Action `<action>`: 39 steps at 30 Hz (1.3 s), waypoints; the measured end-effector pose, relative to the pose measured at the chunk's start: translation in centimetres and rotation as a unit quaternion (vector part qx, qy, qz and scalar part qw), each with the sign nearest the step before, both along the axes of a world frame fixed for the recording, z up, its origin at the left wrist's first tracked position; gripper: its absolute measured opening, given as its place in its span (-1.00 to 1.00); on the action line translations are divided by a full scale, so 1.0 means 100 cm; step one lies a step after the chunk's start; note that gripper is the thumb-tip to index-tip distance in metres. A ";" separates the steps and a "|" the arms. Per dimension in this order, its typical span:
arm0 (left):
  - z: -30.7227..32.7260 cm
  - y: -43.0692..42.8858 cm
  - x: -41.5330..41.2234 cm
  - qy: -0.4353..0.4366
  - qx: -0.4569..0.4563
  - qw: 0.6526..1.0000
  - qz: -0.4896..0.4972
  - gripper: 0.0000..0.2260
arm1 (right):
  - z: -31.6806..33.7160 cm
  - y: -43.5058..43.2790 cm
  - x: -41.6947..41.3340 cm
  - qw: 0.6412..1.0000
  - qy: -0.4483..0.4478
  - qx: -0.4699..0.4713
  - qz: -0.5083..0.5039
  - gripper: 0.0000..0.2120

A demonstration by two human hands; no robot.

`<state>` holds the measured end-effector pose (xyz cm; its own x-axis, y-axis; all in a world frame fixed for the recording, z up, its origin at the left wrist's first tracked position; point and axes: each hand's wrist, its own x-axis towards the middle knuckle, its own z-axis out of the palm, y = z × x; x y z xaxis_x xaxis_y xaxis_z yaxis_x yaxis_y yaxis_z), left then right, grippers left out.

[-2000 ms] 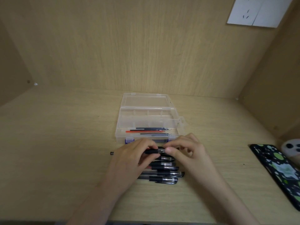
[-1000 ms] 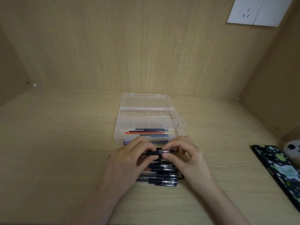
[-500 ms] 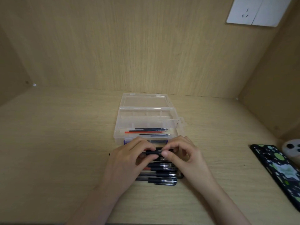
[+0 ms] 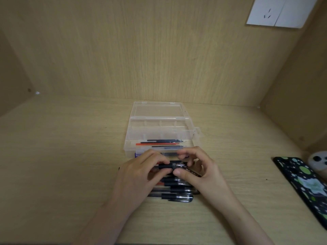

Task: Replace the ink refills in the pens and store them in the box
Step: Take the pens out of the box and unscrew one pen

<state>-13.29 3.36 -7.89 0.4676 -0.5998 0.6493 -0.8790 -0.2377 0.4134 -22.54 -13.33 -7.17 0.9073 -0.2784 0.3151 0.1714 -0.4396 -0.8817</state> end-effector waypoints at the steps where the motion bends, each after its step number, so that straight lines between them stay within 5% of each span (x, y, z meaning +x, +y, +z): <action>1: 0.000 0.000 0.000 0.002 0.000 1.000 -0.001 -0.82 | 0.000 0.000 0.000 1.000 0.002 0.000 -0.002 -0.79; 4: 0.000 0.000 0.000 0.005 0.001 1.000 0.000 -0.82 | -0.001 0.000 0.002 0.999 -0.013 -0.030 -0.002 -0.93; 15: 0.002 0.000 -0.003 0.017 0.011 1.000 0.006 -0.72 | 0.000 -0.001 0.001 0.996 -0.075 -0.047 -0.013 -0.88; 19: 0.003 0.001 -0.003 0.057 0.009 0.998 0.008 -0.71 | 0.001 -0.002 0.001 0.998 -0.064 -0.024 -0.012 -0.87; 26: 0.001 0.001 0.000 0.002 0.022 1.000 0.012 -0.80 | 0.003 -0.003 -0.001 0.998 -0.060 0.003 -0.026 -0.77; 33: 0.002 0.003 0.000 0.016 -0.009 1.000 0.018 -0.79 | 0.009 -0.011 -0.005 0.992 -0.041 0.094 -0.076 -0.93; 39: 0.003 0.002 -0.001 0.014 -0.008 1.000 0.024 -0.81 | -0.008 -0.038 -0.016 0.978 0.070 -0.107 -0.168 -0.80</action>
